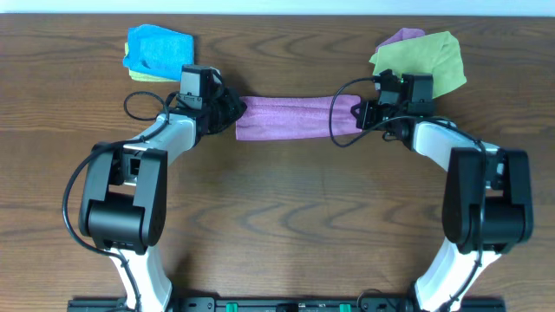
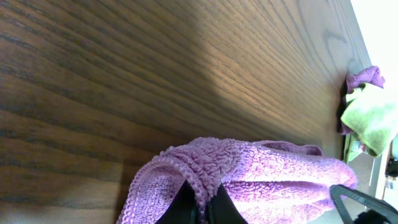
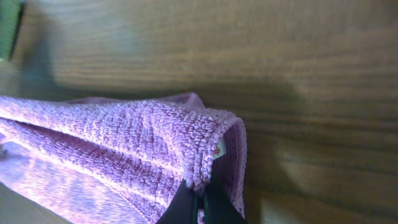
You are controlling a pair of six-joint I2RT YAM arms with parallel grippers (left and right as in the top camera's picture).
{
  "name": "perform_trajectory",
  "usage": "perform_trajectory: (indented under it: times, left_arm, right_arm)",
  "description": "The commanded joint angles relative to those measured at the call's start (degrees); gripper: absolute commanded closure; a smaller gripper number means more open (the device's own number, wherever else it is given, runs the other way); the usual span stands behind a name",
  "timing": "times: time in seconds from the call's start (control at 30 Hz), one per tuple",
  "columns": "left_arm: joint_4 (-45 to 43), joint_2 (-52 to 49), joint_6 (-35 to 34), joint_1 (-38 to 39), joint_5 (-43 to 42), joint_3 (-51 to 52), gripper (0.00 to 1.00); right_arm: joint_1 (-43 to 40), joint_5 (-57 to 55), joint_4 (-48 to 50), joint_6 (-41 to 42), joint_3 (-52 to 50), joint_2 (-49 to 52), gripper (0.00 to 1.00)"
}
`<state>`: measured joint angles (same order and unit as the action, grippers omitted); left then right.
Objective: Fold the cloth
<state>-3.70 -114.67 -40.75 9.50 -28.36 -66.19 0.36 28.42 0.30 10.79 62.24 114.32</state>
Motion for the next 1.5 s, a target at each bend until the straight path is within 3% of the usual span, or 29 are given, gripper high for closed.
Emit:
perform_trajectory:
  times: [0.0, 0.2, 0.23, 0.3, 0.37, 0.4, 0.5, 0.6, 0.73, 0.83, 0.97, 1.03, 1.2, 1.47]
  left_arm:
    - [-0.02, -1.38, -0.48, -1.20, 5.55, -0.28, 0.94]
    - [-0.04, -1.84, -0.37, -1.20, 6.73, -0.28, 0.89]
    - [-0.04, -1.84, -0.37, -1.20, 7.32, -0.28, 0.83]
    - [-0.04, -1.84, 0.44, -1.20, 7.80, -0.28, 0.69]
    - [0.00, -1.81, 2.58, -1.22, 7.78, -0.35, 0.66]
    - [0.00, -1.79, 3.54, -1.25, 7.78, -0.35, 0.57]
    - [0.02, -1.77, 4.48, -1.25, 7.08, -0.55, 0.43]
    - [0.68, -1.62, 5.03, -1.25, 5.44, -1.81, 0.32]
    - [4.15, -0.02, 6.34, -1.27, 5.40, -4.79, 0.30]
    - [6.51, 1.62, 7.65, -1.25, 4.68, -7.28, 0.33]
    - [6.88, 2.21, 8.04, -0.44, 1.20, -9.73, 0.61]
    - [8.46, 2.19, 9.18, 0.94, 1.81, -9.73, 0.80]
    - [13.81, 1.25, 12.68, 4.42, 4.81, -9.73, 0.94]
    - [14.36, -3.74, 12.92, 7.63, 9.79, -9.73, 0.94]
  right_arm:
    - [-0.59, -5.95, 0.74, 0.76, 1.20, 1.09, 0.99]
    - [-0.04, -7.06, 1.70, 0.76, 1.20, 1.11, 0.95]
    - [0.02, -7.06, 1.68, 0.76, 1.20, 1.11, 0.83]
    - [0.07, -6.95, 1.57, 0.85, 1.20, 1.09, 0.73]
    - [0.02, -5.81, 1.46, 1.20, 1.20, 1.01, 0.58]
    - [-0.07, -4.44, 1.46, 1.22, 1.20, 0.83, 0.44]
    - [-0.31, -1.84, 1.40, 2.16, 1.20, 0.07, 0.23]
    - [-0.55, -0.96, 0.90, 4.13, 1.20, -1.55, 0.11]
    - [-1.31, -1.03, -1.60, 4.63, 1.20, -5.62, 0.01]
    - [-2.25, -1.18, -4.04, 4.66, 1.20, -8.79, 0.01]
    - [-4.00, -0.76, -8.20, 8.00, 1.20, -11.89, 0.01]
    - [-5.60, 2.82, -10.71, 9.99, 1.18, -12.09, 0.01]
    - [-7.52, 5.95, -15.26, 10.64, 0.15, -12.00, 0.01]
    - [-7.82, 7.02, -14.58, 12.63, -5.51, -12.00, 0.01]
